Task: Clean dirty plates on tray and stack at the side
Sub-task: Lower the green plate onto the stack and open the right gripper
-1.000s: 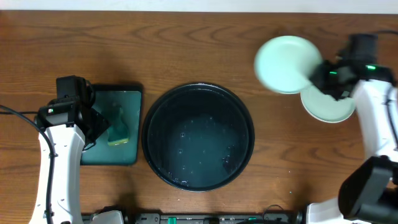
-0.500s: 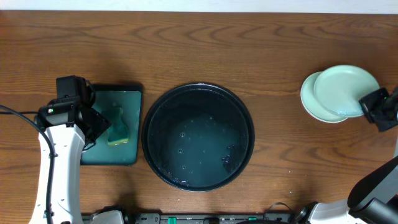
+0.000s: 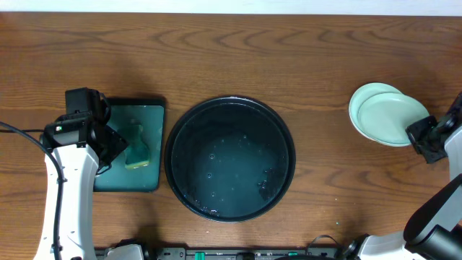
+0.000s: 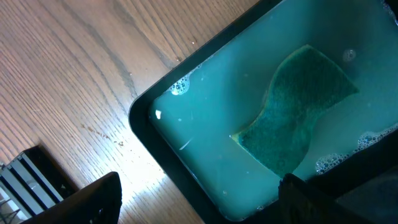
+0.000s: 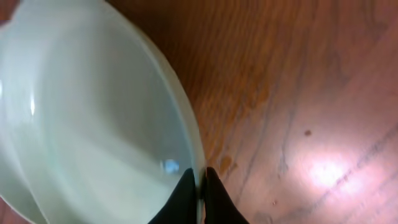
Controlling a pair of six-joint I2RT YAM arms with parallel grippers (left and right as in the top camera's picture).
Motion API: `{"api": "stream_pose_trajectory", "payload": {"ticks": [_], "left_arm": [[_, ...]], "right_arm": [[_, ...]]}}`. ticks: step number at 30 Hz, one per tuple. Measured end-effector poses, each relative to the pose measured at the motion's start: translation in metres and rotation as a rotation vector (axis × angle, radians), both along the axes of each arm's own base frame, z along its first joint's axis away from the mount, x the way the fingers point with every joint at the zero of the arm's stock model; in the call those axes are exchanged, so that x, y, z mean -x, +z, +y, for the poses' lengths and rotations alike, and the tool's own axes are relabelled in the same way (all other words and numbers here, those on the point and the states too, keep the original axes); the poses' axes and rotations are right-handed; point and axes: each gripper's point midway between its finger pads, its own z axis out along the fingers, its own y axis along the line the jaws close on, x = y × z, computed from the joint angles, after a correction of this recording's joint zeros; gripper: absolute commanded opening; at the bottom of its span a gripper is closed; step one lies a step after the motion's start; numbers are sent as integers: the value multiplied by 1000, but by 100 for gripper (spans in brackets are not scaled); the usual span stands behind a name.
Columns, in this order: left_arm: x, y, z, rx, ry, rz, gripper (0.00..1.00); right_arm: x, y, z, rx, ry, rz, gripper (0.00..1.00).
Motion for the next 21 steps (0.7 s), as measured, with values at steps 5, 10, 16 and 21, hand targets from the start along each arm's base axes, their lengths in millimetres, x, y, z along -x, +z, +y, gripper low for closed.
{"api": "stream_pose_trajectory", "payload": {"ticks": [5,10,16,21], "left_arm": [[0,0,0,1,0,2,81],[2,0,0,2,0,10,81],[3,-1,-1,2,0,12,81],[3,-1,0,2,0,12,81]], "right_arm": [[-13,0,3,22,22,-37,1],[-34,-3,23,11,88,-66,18],[-37,-11,37,-3,123,-44,21],[-32,-13,39,-13,127,-21,17]]}}
